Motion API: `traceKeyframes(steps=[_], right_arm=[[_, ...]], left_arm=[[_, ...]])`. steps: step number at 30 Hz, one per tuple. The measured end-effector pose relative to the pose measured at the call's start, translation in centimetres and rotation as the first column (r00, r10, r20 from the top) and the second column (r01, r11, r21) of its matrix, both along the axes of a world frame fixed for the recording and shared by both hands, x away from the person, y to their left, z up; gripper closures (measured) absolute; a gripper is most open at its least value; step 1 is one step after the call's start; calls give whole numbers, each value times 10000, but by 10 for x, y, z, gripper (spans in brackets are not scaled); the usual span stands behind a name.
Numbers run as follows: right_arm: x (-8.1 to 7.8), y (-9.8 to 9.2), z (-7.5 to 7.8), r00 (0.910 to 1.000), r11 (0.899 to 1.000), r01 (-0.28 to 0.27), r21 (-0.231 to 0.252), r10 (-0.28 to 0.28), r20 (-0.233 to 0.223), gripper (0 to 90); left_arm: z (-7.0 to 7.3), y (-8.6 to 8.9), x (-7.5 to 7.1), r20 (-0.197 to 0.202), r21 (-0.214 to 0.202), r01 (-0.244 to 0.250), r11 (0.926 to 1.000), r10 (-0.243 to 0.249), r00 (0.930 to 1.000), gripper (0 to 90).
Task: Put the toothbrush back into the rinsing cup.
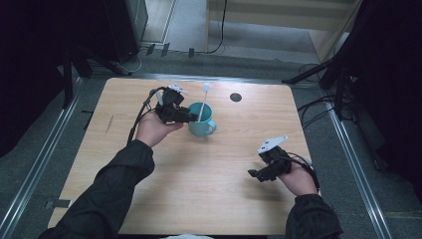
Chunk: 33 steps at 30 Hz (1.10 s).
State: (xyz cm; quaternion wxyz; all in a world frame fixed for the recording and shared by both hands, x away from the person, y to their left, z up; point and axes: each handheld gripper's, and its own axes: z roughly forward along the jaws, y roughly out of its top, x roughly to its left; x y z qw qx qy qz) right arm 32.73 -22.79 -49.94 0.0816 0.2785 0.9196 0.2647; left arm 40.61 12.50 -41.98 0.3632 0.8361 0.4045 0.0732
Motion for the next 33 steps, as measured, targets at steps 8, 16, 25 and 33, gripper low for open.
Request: traceKeyframes(steps=[8,16,25,33], right_arm=[[-1,-3,1,9999,9999,99,25,-99,34,212],[-3,-2,0,10000,10000,84,-51,-84,-2,212],[-2,-1,1,10000,10000,65,-33,-65,18,212],[-3,0,1,10000,10000,91,-37,-91,6,212]], left_arm=[[-8,10,-20,-198,338,440,9985,-433,9989,503],[-18,20,-31,-453,448,521,9976,-501,9977,485],[-33,35,-45,-727,476,481,9977,-445,9964,467],[-42,46,-55,-853,485,413,9980,-371,9957,447]])
